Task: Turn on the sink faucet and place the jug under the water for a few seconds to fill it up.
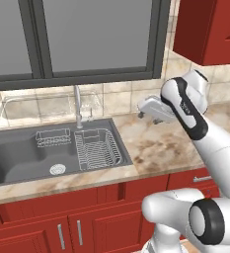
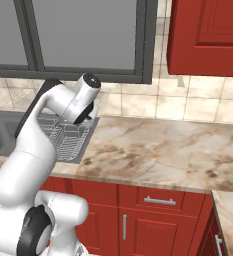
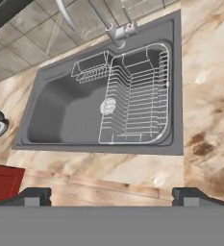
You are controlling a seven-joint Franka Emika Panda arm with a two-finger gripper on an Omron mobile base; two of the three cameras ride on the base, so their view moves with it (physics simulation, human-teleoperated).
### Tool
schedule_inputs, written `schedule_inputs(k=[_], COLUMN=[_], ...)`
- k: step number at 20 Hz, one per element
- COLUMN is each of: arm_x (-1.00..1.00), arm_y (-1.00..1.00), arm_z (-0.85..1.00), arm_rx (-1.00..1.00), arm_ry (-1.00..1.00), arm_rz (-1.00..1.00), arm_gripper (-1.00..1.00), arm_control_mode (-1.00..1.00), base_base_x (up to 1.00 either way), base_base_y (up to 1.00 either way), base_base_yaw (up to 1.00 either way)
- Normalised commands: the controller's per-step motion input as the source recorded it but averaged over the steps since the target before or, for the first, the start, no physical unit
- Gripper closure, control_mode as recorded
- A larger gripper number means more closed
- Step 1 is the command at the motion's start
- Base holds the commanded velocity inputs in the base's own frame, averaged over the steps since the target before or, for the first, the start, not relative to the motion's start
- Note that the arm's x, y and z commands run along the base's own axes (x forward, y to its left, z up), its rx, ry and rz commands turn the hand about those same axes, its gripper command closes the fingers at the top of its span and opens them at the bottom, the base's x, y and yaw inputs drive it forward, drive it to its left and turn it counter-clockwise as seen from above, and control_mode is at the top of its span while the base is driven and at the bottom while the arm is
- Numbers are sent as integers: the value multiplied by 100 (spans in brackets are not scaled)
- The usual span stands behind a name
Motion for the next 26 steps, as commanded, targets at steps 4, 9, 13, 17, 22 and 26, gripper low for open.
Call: schedule_inputs(k=[4, 9, 13, 17, 22, 26], arm_x=[23, 53, 51, 61, 60, 45], arm_y=[10, 24, 22, 12, 3, 0], arm_z=[-20, -24, -14, -14, -13, -15], arm_rx=[9, 6, 3, 2, 2, 0], arm_ry=[0, 0, 0, -4, -7, -8], arm_rz=[0, 0, 1, 5, 5, 0], arm_gripper=[-100, -100, -100, -100, -100, -100], arm_control_mode=[-100, -100, -100, -100, -100, -100], base_base_x=[0, 0, 0, 0, 0, 0], base_base_y=[0, 0, 0, 0, 0, 0], base_base_yaw=[0, 0, 0, 0, 0, 0])
